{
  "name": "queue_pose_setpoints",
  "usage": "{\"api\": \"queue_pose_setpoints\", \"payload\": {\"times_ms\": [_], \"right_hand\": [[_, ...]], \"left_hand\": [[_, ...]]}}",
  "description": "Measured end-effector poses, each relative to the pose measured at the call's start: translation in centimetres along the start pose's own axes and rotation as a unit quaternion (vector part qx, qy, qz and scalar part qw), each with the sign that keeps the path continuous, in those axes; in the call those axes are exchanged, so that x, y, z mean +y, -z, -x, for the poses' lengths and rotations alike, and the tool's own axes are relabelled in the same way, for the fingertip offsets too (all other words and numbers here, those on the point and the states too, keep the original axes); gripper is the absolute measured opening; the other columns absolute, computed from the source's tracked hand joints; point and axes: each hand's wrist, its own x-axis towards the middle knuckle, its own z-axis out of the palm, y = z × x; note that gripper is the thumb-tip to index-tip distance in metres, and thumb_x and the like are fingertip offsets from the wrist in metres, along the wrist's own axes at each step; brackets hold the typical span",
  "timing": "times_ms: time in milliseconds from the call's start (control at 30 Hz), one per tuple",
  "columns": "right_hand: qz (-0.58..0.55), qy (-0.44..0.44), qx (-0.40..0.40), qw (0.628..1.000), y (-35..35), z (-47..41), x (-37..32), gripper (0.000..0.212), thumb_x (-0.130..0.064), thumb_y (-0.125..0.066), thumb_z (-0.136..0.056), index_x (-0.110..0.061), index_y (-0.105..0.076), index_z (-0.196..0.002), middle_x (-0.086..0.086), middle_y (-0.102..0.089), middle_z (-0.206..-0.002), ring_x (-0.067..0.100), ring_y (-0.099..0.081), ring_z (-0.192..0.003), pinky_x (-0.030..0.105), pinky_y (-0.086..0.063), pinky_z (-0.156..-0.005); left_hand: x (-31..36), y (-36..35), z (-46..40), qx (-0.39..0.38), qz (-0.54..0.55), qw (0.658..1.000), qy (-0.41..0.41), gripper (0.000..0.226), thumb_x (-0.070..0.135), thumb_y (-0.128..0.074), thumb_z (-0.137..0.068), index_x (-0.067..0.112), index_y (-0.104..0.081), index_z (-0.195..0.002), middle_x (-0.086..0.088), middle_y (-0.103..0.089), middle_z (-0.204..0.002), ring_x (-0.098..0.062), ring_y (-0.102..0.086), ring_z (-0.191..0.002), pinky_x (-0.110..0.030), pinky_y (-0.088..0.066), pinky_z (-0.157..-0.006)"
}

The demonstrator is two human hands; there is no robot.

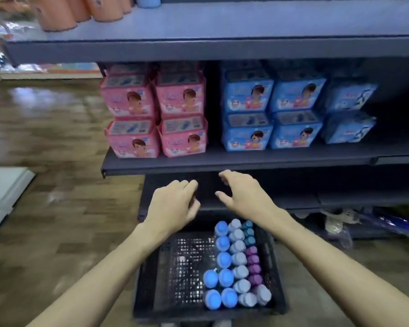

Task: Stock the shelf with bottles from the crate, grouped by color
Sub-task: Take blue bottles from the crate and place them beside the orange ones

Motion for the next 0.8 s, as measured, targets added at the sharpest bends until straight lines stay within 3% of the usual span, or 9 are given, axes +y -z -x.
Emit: {"api": "queue_pose_setpoints", "payload": {"times_ms": [167,300,467,667,800], "right_hand": [[-0.008,-0.052,-0.066,0.996,-5.6,2.5,2.3,0.046,-0.034,-0.062,-0.093,-0.011,-0.050,-0.131,0.006,-0.063,-0.114,0.026,-0.061,-0.104,0.039,-0.049,-0.087],[-0.003,-0.061,-0.110,0.992,-9.7,3.7,3.6,0.038,-0.030,-0.059,-0.094,-0.009,-0.051,-0.125,0.008,-0.062,-0.108,0.028,-0.061,-0.098,0.040,-0.049,-0.082],[0.045,-0.055,-0.187,0.980,-15.2,5.4,5.1,0.028,-0.025,-0.057,-0.097,-0.005,-0.049,-0.114,0.012,-0.057,-0.106,0.033,-0.058,-0.087,0.035,-0.036,-0.061],[0.001,-0.127,-0.284,0.950,-22.3,8.2,6.6,0.028,-0.021,-0.061,-0.093,-0.005,-0.050,-0.113,0.017,-0.061,-0.112,0.037,-0.060,-0.097,0.037,-0.041,-0.065],[0.001,-0.155,-0.340,0.928,-25.6,9.9,7.3,0.034,-0.024,-0.062,-0.092,-0.006,-0.050,-0.119,0.018,-0.059,-0.120,0.037,-0.059,-0.106,0.039,-0.045,-0.076]], "left_hand": [[1.6,-4.6,4.2,-0.083,0.002,0.996,0.023,0.013,0.029,-0.058,-0.076,0.018,-0.053,-0.083,0.004,-0.053,-0.066,-0.020,-0.056,-0.064,-0.029,-0.032,-0.043],[2.3,-7.9,7.9,-0.151,0.032,0.988,0.030,0.015,0.028,-0.057,-0.079,0.016,-0.052,-0.085,0.004,-0.052,-0.067,-0.020,-0.053,-0.062,-0.029,-0.034,-0.040],[3.0,-10.7,12.1,-0.226,0.040,0.972,0.057,0.020,0.026,-0.065,-0.074,0.016,-0.048,-0.079,0.002,-0.052,-0.064,-0.023,-0.054,-0.060,-0.025,-0.026,-0.042],[3.3,-13.6,16.5,-0.298,0.046,0.948,0.098,0.019,0.026,-0.064,-0.076,0.016,-0.049,-0.082,0.003,-0.053,-0.067,-0.020,-0.053,-0.061,-0.026,-0.029,-0.044],[4.1,-15.1,17.8,-0.333,0.057,0.939,0.068,0.021,0.027,-0.066,-0.075,0.015,-0.052,-0.084,0.000,-0.058,-0.071,-0.025,-0.058,-0.066,-0.029,-0.039,-0.047]]}}
